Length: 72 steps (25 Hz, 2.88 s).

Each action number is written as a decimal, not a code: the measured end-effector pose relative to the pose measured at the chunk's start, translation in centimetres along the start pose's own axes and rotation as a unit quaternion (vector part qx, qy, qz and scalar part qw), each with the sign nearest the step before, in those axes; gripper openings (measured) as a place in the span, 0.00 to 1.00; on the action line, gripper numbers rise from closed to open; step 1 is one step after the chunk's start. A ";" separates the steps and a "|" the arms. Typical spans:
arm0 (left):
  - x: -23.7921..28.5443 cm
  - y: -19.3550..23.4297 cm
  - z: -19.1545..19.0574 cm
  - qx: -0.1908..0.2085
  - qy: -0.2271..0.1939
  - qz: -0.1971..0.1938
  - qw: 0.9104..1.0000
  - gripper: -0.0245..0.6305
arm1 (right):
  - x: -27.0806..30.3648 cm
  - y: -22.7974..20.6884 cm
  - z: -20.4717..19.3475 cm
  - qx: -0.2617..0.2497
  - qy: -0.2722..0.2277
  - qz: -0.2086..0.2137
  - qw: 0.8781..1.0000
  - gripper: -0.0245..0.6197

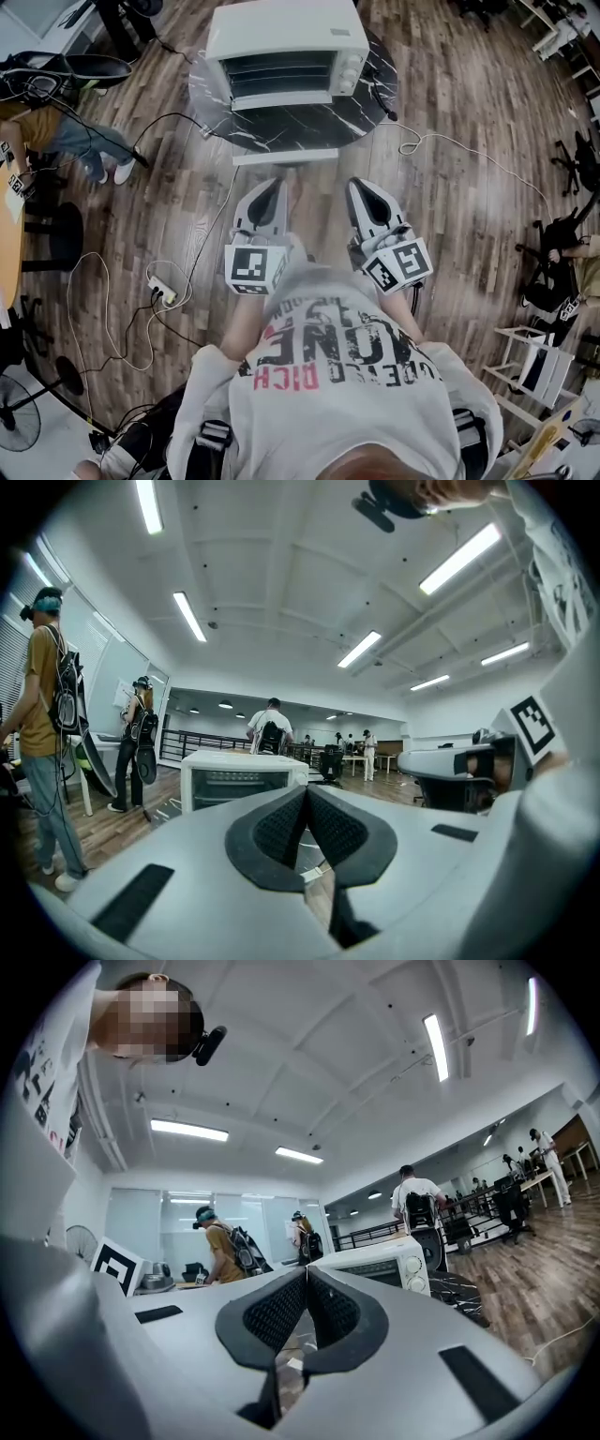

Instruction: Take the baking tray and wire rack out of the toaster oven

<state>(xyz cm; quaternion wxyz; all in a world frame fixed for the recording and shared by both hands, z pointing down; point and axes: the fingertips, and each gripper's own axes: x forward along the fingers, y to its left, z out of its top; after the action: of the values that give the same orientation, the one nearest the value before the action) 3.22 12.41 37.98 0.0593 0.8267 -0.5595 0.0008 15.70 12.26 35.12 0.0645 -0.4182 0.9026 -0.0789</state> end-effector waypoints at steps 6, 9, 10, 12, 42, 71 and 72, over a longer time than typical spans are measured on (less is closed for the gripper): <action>1.4 2.2 -0.2 -0.018 0.005 0.006 1.000 0.04 | 2.4 -0.3 -0.9 0.009 0.015 0.003 1.000 0.04; 3.0 3.9 -0.5 -0.026 0.008 0.001 1.000 0.04 | 4.4 -0.9 -1.6 0.013 0.025 -0.002 1.000 0.04; 3.6 4.5 -0.5 -0.027 0.009 -0.002 1.000 0.04 | 5.2 -1.1 -1.7 0.014 0.028 -0.004 1.000 0.04; 4.9 5.9 -0.6 -0.027 0.012 -0.008 1.000 0.04 | 6.9 -1.5 -2.1 0.017 0.033 -0.008 0.999 0.04; 17.5 18.5 -1.6 -0.130 0.074 -0.058 0.987 0.04 | 21.5 -6.8 -4.1 0.088 0.054 -0.091 0.991 0.04; 26.8 23.8 -8.1 -0.510 0.053 -0.022 0.858 0.27 | 29.0 -18.4 -10.0 0.338 0.072 -0.093 0.934 0.21; 27.2 24.2 -8.8 -0.519 0.057 -0.019 0.852 0.30 | 29.3 -18.7 -10.5 0.344 0.074 -0.098 0.931 0.22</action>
<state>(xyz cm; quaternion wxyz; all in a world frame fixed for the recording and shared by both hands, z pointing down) -8.39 -20.78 50.88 0.5120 0.6844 -0.4584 -0.2438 8.94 -21.12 47.56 0.1296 -0.4496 0.7768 -0.4216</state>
